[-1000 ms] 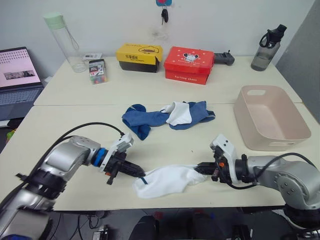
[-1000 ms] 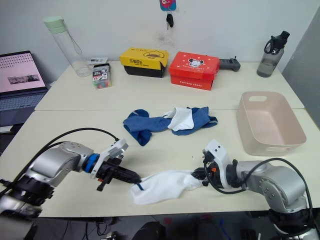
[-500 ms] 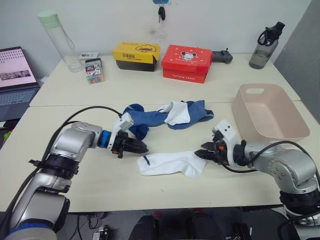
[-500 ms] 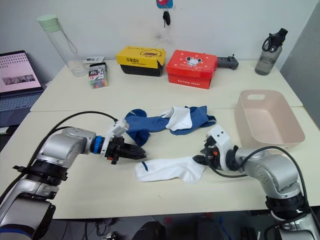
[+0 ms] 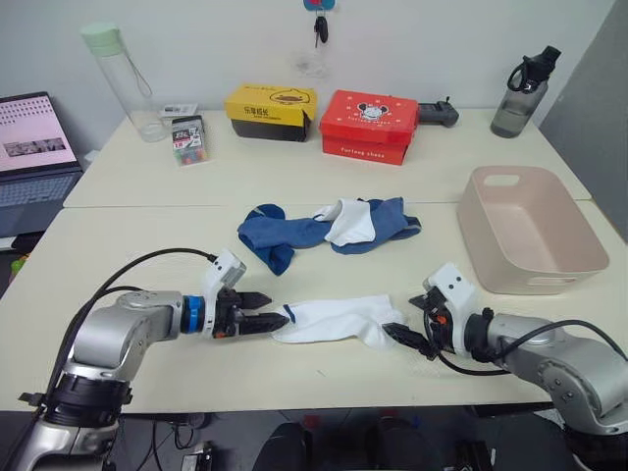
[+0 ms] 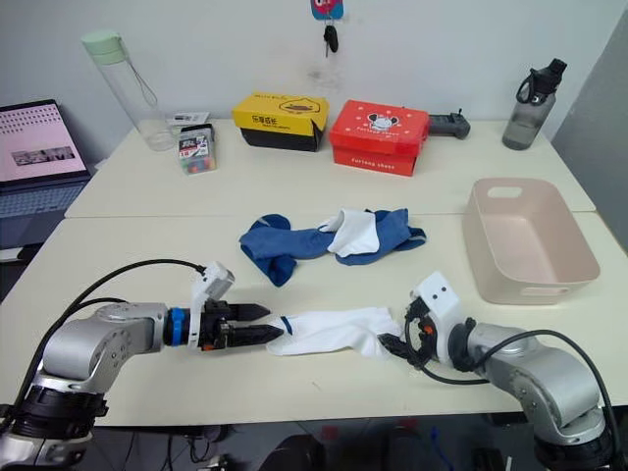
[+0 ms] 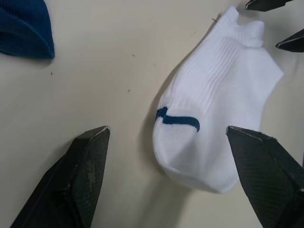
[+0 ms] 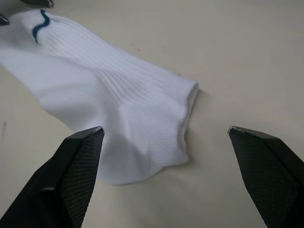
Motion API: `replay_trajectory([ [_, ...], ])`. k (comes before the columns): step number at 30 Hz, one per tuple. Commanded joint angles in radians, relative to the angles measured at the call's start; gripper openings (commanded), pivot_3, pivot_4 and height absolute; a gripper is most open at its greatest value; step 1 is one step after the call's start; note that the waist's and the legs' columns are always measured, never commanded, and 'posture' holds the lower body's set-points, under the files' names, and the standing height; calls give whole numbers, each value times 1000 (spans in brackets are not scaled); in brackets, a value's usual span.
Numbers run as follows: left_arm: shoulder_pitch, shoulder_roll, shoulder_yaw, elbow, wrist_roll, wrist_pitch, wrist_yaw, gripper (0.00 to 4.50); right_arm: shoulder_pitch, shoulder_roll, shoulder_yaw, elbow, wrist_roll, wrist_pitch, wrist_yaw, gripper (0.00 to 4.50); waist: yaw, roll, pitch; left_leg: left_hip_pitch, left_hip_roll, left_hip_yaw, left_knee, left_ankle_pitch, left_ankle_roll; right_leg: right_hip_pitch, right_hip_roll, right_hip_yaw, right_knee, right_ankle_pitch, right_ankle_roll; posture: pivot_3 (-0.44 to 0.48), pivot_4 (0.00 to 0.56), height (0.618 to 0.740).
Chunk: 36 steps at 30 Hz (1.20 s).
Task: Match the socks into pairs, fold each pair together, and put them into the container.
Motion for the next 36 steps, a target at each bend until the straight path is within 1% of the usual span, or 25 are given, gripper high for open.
replay_trajectory([
  [1, 34, -10, -65, -10, 63, -34, 66, 4112, 21, 2, 19, -19, -33, -46, -23, 4321, 1, 1, -1, 1, 0, 0, 0, 0, 0, 1, 0, 1, 0, 0, 0, 0, 150, 740],
  [2, 35, -17, -74, 2, 77, -48, 83, 4129, 25, 0, 21, -18, -36, -53, -19, 4125, 2, 2, -2, 2, 0, 1, 0, 0, 0, 1, 0, 1, 0, 0, 0, 0, 150, 740],
  [3, 36, -23, -82, 7, 82, -57, 90, 3698, 28, -2, 23, -18, -37, -58, -16, 3890, 3, 3, -3, 2, 0, 1, 0, 0, 0, 2, 0, 1, 0, 0, 0, 0, 150, 740],
  [5, 39, -28, -98, 4, 79, -65, 85, 3243, 29, -7, 31, -18, -41, -69, -10, 3286, 4, 5, -4, 3, -1, 1, 0, -1, 1, 4, 0, 1, -1, 0, 0, 0, 150, 740],
  [6, 41, -28, -107, 4, 81, -72, 79, 2910, 27, -9, 37, -17, -44, -75, -8, 2877, 4, 5, -4, 4, -1, 1, 0, -1, 1, 4, 0, 1, 0, 0, 0, 0, 150, 740],
  [10, 47, -31, -124, 7, 76, -80, 65, 1714, 19, -9, 55, -9, -51, -91, 2, 1495, 4, 5, -4, 3, -1, 1, 0, 0, 0, 4, 0, 1, -1, 0, 0, 0, 150, 740],
  [14, 58, 1, -105, -11, 37, -87, -2, 608, 35, -55, 41, -26, -22, -92, 66, 25, 3, 5, -4, 3, -1, 1, -1, 0, 0, 4, 0, 1, -3, 0, 0, 0, 150, 740],
  [16, 67, 37, -92, -26, 16, -83, -48, 31, 41, -70, 5, -40, 42, -46, 108, 0, 2, 5, -4, 3, -1, 1, -1, 0, 0, 4, 0, 1, -3, 0, 0, 0, 150, 740],
  [21, 85, 106, -70, -44, -13, -76, -101, 31, 49, -135, -33, -75, 125, 14, 165, 0, 0, 5, -3, 3, 0, 1, -4, -1, 2, 2, 0, 1, -3, 0, 0, 0, 150, 740],
  [26, 134, 144, -61, -94, -42, -52, -114, 31, 65, -174, -41, -93, 168, 34, 176, 0, 1, 4, -3, 3, 0, 1, -6, -1, 2, 2, 0, 1, -3, 0, 0, 0, 150, 740],
  [30, 164, 115, -65, -106, -23, -74, -52, 31, 71, -167, -14, -88, 153, 46, 141, 0, 1, 4, -3, 3, 0, 1, -10, 0, 1, 0, 0, 2, -5, 0, 0, 0, 150, 740],
  [32, 165, 92, -73, -100, -14, -94, -33, 31, 72, -145, -9, -80, 153, 43, 124, 0, 2, 4, -3, 3, 0, 1, -10, 0, 1, 0, 0, 2, -5, 0, 0, 0, 150, 740],
  [34, 174, 80, -76, -97, 1, -117, -17, 0, 71, -139, -8, -76, 131, 21, 107, 488, 4, 4, -3, 3, 0, 1, -10, 0, 1, 1, -1, 2, -5, 0, 0, 0, 150, 740],
  [36, 189, 83, -67, -97, 1, -141, -25, 397, 71, -147, -18, -76, 129, 11, 113, 977, 7, 4, -3, 3, -1, 1, -10, 0, 2, 1, -2, 1, -5, 0, 0, 0, 150, 740],
])
